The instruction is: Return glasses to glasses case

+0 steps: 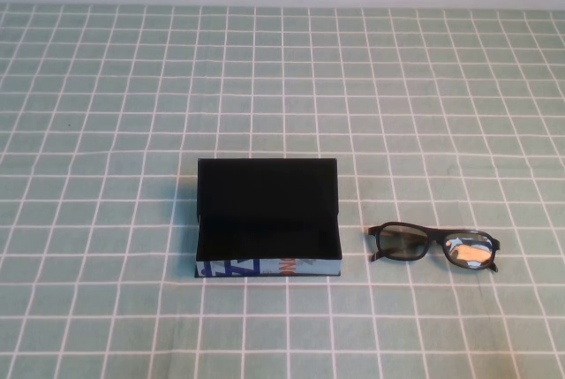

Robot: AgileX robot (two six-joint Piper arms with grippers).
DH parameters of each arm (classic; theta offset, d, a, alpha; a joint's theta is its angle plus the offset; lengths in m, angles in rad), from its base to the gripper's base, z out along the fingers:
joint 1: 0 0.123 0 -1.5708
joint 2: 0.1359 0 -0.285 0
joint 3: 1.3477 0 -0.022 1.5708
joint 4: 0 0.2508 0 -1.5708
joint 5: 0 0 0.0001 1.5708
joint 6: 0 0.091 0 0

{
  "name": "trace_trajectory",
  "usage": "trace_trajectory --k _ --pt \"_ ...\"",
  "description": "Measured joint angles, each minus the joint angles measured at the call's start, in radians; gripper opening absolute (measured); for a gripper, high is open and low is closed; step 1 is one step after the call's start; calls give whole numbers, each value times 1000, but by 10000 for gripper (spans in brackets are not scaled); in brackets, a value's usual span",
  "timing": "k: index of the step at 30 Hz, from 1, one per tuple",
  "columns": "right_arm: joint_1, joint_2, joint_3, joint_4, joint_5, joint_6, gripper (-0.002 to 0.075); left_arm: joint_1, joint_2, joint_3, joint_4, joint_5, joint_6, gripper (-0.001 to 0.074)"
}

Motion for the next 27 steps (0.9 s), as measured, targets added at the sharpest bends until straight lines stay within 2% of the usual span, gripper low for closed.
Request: trace_trajectory --k 13,18,22,27 --pt "0 0 0 0 0 0 -11 0 0 0 0 0 0 1" --pt "0 0 2 0 -90 0 -11 0 0 0 21 -19 0 1" --pt "0 0 2 0 -276 0 -11 0 0 0 22 -153 2 1" --pt "0 0 2 1 -451 0 -11 0 0 0 22 -500 4 1"
